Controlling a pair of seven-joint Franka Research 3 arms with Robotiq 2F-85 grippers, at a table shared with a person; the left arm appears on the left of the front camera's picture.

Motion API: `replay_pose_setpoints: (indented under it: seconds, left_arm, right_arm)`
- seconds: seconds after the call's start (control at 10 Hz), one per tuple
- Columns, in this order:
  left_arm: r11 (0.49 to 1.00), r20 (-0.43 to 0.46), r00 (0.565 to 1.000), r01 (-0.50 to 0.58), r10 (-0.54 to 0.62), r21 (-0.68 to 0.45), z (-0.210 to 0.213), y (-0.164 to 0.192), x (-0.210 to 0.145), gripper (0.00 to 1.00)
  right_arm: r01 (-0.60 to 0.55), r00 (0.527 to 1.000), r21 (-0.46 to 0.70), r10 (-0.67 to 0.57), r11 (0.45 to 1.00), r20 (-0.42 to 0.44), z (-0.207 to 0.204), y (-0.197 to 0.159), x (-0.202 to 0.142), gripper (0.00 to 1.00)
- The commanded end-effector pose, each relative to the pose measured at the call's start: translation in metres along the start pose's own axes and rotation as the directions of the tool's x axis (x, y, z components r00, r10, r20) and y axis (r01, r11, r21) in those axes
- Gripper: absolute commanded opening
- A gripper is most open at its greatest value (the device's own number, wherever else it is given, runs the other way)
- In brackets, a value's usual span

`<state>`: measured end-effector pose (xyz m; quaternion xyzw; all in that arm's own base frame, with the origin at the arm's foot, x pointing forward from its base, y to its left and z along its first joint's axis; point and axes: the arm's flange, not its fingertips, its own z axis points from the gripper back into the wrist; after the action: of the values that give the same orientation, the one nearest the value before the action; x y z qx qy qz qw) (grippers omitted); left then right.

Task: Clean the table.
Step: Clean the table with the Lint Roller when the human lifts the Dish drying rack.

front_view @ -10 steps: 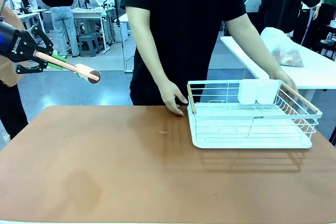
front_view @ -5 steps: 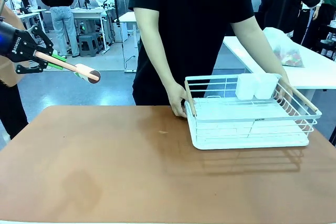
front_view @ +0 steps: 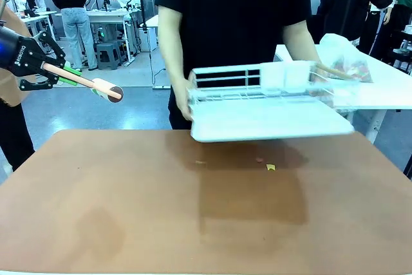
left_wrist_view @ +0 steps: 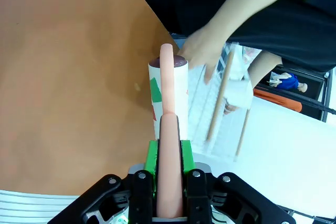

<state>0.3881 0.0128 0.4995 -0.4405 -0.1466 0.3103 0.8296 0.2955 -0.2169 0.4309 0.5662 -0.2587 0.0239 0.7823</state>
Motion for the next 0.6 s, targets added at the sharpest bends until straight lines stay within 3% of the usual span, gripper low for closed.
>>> replay_pose_setpoints:
  seconds: [0.0,0.5]
  left_arm:
    - [1.000,0.020,1.000,0.007,-0.007,0.005,0.0000,-0.0022,0.0003,0.01]
    - [1.000,0.020,1.000,0.007,-0.007,0.005,0.0000,-0.0022,0.0003,0.01]
  right_arm:
    - [-0.016,1.000,0.012,0.016,1.000,0.003,0.0014,0.0027,0.0008,1.00]
    - [-0.016,1.000,0.012,0.016,1.000,0.003,0.0014,0.0027,0.0008,1.00]
